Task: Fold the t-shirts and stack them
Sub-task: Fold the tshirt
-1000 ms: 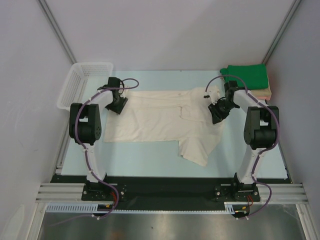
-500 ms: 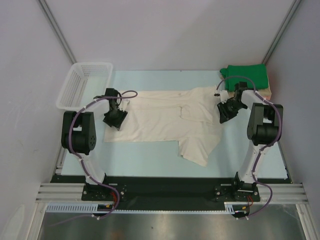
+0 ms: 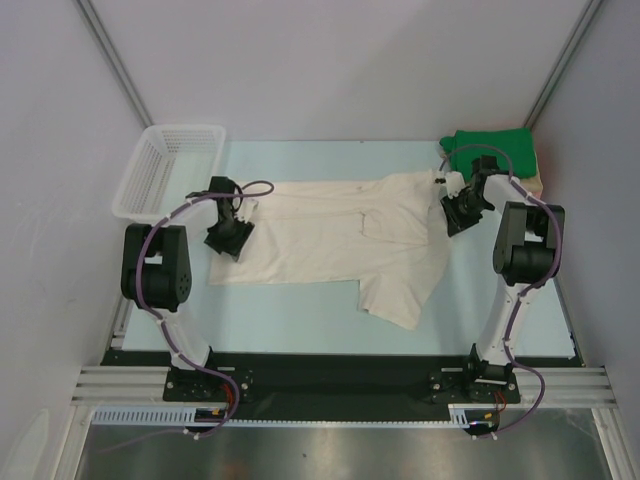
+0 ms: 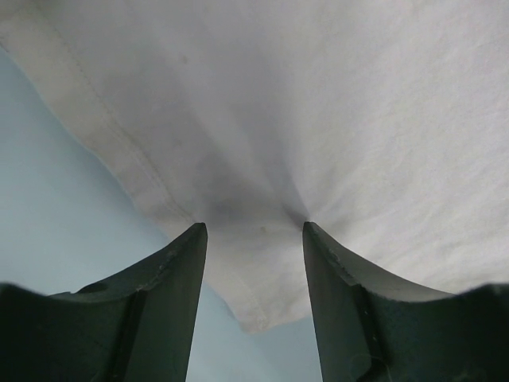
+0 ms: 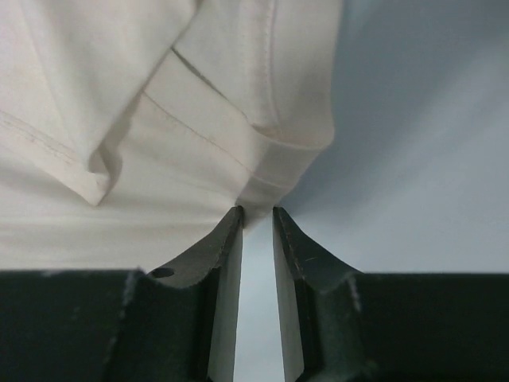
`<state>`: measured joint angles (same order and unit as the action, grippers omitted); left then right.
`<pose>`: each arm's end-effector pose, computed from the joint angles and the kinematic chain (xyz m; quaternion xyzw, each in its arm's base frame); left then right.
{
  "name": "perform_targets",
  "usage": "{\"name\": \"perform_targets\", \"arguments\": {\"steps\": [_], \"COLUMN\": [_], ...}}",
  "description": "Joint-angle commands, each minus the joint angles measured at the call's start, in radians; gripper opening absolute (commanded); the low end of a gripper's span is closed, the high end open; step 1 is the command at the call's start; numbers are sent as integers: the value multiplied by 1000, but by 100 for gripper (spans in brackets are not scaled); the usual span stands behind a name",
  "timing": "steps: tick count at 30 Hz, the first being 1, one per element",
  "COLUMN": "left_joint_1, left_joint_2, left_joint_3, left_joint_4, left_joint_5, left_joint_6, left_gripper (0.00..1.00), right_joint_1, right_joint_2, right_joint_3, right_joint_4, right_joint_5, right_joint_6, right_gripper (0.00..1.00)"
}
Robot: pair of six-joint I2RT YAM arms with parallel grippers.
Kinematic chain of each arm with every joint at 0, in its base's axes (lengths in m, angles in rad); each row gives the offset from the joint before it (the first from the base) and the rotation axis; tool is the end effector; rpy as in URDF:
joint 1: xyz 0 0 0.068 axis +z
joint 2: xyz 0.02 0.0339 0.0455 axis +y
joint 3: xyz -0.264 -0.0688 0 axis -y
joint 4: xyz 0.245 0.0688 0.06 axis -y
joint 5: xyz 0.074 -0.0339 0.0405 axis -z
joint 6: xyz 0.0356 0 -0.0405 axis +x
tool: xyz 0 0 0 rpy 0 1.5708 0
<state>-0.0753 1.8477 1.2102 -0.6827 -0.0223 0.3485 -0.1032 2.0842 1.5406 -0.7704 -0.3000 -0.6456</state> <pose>0.3510 -0.0257 0.1637 0.2073 0.9702 0.0280 0.1223 0.4167 -0.0326 0.1636 -0.2811 0.9397 0.0916 0.1720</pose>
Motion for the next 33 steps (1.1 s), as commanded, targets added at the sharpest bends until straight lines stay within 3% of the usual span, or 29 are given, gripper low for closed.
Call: {"name": "perform_targets", "arguments": {"steps": [1,7,8,12,16,21,22,25,28,29,33], "left_joint_1": [8,3,2,-7,-53,-78,-80,-78,-60,-54,-3], "left_joint_2": [-30,-128,-139,-180,-306,-458,-481,-518,-513,-512,-483], "left_joint_3": [63,72,71,63,-48,-243,-300,-359,-363,-365,-353], "left_joint_4": [-44,-46,-43,-40,-6,43,55,87,83,84,87], "left_joint_5": [2,15,15,56,35,25,-3,-11,15,54,85], "left_joint_6": [7,61,47,15,32,75,75,43,-12,-32,-77], "left_gripper": [58,70,85,85,84,83,82,84,89,93,95], "right_joint_1": [-41,-50,-49,-43,-18,88,118,184,270,299,355], "right_joint_2": [33,-97,-123,-278,-462,-840,-899,-1129,-1283,-1308,-1354], "right_joint_3": [47,20,-8,-98,-239,-574,-703,-915,-1007,-1040,-1083], "right_joint_4": [103,69,59,56,34,36,43,48,-9,-61,-107], "right_joint_5": [119,49,30,-60,-135,-137,-145,-133,-123,-128,-143], "right_joint_6": [0,-61,-66,-95,-187,-455,-494,-628,-716,-738,-781], "right_gripper": [26,31,31,33,34,34,34,34,34,34,34]}}
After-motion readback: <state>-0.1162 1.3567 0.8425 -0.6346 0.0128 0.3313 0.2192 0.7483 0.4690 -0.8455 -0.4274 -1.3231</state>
